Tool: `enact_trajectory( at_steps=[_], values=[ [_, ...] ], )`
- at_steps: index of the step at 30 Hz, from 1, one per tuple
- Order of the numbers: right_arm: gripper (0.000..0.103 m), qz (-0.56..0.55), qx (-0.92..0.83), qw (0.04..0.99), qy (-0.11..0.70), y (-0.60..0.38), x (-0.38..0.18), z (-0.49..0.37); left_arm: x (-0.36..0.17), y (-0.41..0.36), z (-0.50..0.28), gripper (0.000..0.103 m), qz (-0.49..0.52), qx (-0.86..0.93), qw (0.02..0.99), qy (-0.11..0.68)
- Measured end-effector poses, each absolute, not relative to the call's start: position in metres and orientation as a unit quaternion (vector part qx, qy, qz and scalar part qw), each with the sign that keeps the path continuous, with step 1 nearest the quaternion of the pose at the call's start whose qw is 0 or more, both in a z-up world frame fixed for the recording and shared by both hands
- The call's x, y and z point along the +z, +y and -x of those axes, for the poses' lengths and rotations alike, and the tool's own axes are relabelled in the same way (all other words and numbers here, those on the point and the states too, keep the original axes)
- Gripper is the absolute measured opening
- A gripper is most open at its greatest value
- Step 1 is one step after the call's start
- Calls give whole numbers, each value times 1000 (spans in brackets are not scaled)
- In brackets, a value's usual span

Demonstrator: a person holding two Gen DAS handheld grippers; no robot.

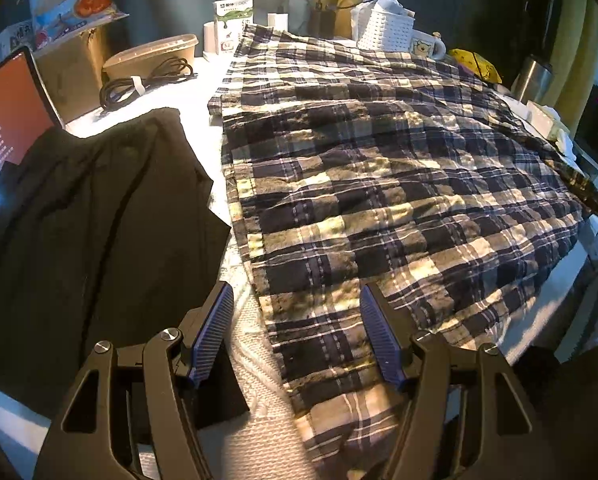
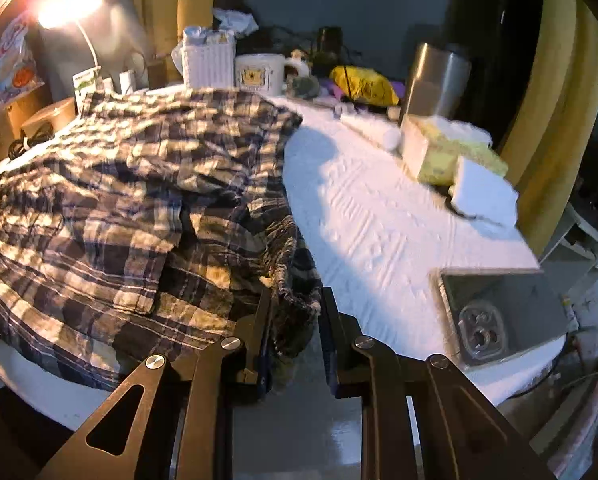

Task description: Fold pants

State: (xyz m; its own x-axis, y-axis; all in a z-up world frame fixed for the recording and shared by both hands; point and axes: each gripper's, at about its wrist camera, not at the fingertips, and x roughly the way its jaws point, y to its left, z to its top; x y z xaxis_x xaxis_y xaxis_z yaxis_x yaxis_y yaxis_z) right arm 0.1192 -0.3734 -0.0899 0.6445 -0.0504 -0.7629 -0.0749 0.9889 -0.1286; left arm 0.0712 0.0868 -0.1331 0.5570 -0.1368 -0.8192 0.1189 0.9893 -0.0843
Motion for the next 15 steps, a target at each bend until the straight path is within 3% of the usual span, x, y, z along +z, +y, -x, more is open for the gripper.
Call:
enact_trajectory(
  at_steps=[1,4,6,7,15],
  values=[
    [21,75,7,902,425,-372,-92,-119,-132,89,-73,66,12,-74,880,468],
    [36,67,6,905,420,-373,-87,-120,-122,95,-82,66,2,-67,886,458],
    [78,57,7,912,406,-376,-78,-119,-112,97,-88,66,-8,-65,894,444],
    [83,53,8,917,396,-379,-73,-119,-106,98,-94,66,-11,-65,898,434],
    [84,49,10,937,345,-395,-37,-169,-89,104,-165,66,-16,-67,916,394]
  ],
)
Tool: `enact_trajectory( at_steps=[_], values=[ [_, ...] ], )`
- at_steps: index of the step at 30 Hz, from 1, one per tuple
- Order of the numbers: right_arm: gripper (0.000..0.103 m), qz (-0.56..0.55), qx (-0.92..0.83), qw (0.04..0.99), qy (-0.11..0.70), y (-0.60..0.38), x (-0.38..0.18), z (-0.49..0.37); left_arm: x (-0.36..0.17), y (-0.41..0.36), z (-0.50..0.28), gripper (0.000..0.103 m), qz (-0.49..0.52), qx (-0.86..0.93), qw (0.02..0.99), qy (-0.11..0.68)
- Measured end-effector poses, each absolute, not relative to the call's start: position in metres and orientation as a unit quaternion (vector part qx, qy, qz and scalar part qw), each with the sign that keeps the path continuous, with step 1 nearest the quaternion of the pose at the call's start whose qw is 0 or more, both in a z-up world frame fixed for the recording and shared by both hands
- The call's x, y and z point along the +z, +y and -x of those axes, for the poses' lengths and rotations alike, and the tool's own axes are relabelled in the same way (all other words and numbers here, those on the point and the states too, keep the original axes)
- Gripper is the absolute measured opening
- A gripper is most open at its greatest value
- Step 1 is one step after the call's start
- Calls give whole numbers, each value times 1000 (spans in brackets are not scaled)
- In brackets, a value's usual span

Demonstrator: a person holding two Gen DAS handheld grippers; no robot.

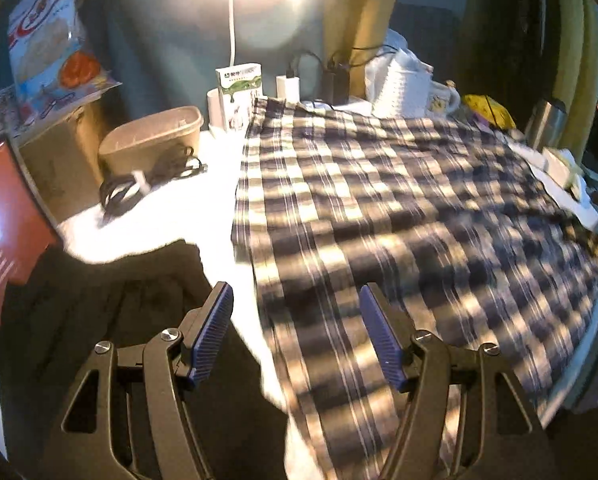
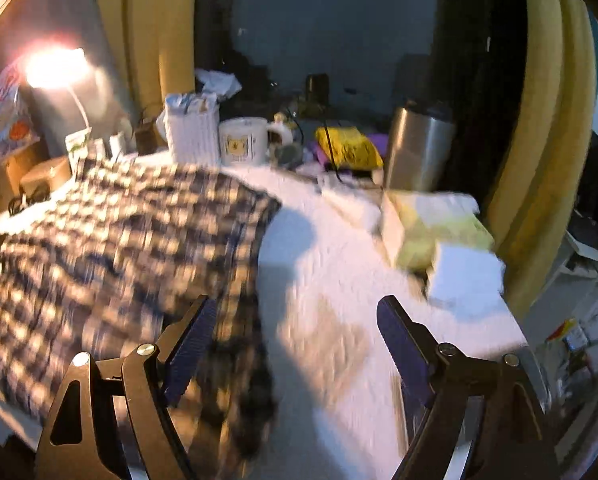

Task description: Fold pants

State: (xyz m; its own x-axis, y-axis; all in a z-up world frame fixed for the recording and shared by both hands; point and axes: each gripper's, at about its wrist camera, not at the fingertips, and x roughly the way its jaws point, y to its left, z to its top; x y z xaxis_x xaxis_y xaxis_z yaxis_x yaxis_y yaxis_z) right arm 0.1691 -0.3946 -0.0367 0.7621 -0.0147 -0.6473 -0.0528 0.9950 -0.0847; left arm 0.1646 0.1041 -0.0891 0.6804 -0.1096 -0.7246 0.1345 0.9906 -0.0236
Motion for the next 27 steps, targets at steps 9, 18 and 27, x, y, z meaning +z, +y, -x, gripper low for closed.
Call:
enact_trajectory(
  at_steps=[9,18,27],
  values=[
    [75,51,47,930,361,-386,-40,-279,-105,128,-240,66,25,-37,915,400],
    [70,68,81,899,426,-379,-74,-377,-129,142,-275,66,42,-30,903,427],
    [25,112,88,881,451,-355,-105,-406,-138,135,-280,66,29,-41,894,446]
  ],
)
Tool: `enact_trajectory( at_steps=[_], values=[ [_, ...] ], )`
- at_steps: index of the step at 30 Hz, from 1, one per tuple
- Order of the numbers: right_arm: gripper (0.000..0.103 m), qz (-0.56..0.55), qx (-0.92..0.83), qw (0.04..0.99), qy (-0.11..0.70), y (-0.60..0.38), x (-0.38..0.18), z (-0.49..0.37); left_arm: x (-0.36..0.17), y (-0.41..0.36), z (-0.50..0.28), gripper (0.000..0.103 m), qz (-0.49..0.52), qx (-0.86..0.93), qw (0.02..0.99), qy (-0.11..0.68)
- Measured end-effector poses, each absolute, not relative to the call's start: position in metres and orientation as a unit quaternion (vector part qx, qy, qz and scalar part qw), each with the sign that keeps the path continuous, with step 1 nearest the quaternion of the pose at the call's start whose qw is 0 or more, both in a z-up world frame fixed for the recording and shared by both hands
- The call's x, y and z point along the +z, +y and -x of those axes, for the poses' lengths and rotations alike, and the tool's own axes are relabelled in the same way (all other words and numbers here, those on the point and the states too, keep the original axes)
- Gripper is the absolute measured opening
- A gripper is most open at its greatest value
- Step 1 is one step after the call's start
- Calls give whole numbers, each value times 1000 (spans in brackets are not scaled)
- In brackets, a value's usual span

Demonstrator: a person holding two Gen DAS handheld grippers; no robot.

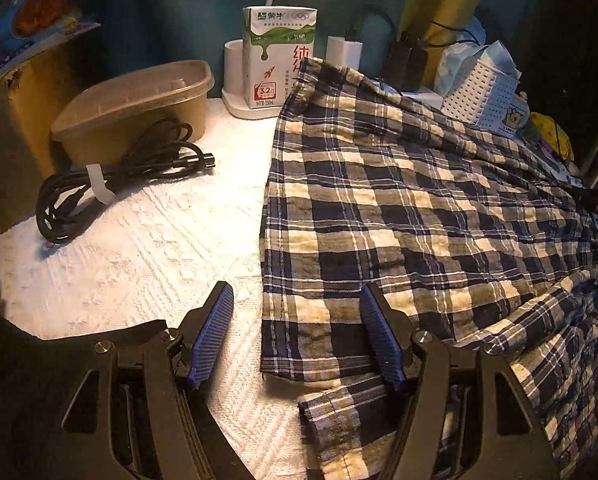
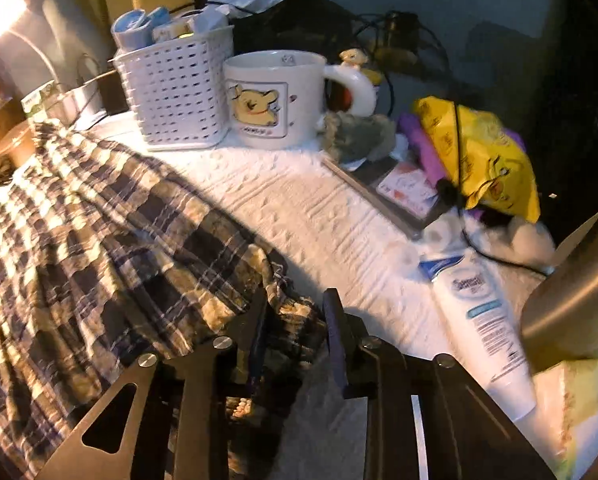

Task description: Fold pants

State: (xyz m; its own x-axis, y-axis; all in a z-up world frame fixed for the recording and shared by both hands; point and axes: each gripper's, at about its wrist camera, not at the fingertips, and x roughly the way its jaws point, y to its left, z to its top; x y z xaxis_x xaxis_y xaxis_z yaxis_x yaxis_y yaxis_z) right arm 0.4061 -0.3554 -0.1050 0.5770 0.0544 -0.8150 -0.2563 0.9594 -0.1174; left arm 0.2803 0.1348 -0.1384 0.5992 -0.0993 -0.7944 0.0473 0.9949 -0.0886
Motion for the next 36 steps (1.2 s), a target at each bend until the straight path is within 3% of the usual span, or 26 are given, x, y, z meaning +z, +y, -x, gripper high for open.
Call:
enact_trajectory(
  at_steps=[13,20,36],
  values=[
    [22,128,38,891,434,-369,-101,-420,-132,140,-274,66,36,-26,902,430],
    [59,139,27,906,398,-369,-62,-374,-103,135,-241,66,29,-35,918,394],
    [59,124,55,920,368,-350,-38,-219,-94,99,-116,66,9,-87,921,380]
  ],
)
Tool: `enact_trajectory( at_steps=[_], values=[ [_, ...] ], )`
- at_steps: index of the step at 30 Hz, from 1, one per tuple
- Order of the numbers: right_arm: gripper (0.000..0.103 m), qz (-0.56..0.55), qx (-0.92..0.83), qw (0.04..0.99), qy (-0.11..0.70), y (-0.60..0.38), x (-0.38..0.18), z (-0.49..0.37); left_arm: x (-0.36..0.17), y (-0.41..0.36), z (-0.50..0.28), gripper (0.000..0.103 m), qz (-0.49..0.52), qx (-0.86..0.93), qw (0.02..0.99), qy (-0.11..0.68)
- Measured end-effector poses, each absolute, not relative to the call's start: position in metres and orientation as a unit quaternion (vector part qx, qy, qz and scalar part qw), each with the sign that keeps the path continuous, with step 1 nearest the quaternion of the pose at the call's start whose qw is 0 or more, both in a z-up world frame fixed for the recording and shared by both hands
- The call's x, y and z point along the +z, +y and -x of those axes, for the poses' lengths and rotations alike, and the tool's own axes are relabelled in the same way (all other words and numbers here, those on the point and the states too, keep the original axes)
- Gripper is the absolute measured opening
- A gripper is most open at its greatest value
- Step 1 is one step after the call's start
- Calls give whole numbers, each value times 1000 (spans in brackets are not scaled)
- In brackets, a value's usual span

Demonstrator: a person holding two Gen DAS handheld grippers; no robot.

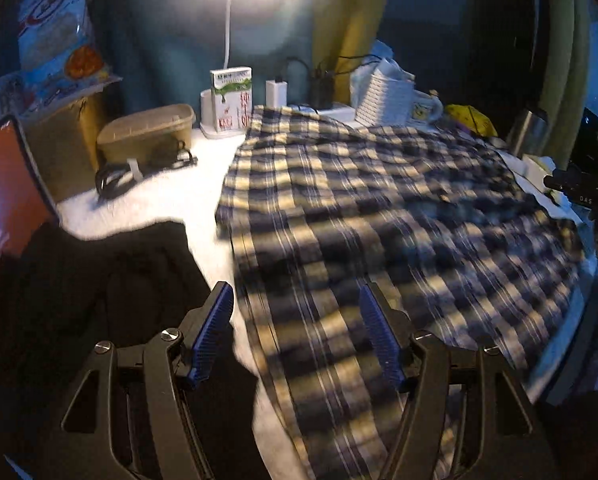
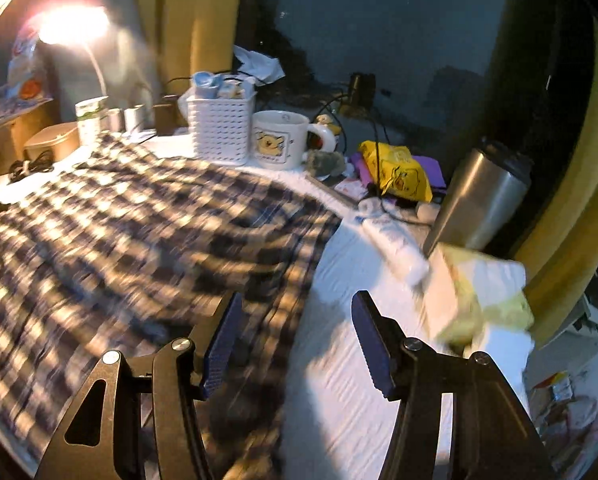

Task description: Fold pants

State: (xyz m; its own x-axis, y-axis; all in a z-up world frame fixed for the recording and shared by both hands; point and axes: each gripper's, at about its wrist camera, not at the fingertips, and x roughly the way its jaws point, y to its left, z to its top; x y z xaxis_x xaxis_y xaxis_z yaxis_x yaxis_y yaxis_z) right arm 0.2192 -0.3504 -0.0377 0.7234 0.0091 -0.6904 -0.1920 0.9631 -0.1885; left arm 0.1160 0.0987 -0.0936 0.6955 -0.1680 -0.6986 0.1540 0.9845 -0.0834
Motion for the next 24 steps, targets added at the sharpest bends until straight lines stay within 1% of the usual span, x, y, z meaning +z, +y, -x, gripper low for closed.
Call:
enact_trajectory(
  at_steps=[7,8,11,18,24],
  values=[
    [60,104,60,911,395,-342,-58,-163,-115,103,-72,66,35,-91,908,408],
    [61,97,61,909,401,-342,-63,-154,-118,103,-67,66,36,-93,905,413],
    [79,80,53,905,414,-347,-75,-137,-126,103,-51,66,40,-96,898,428],
    [79,52,31,907,417,-367,-81,-109,-134,102,-18,66,53,-126,888,439],
    [79,59,17,909,413,-373,-76,-97,-131,87,0,66,12,-141,887,439]
  ],
)
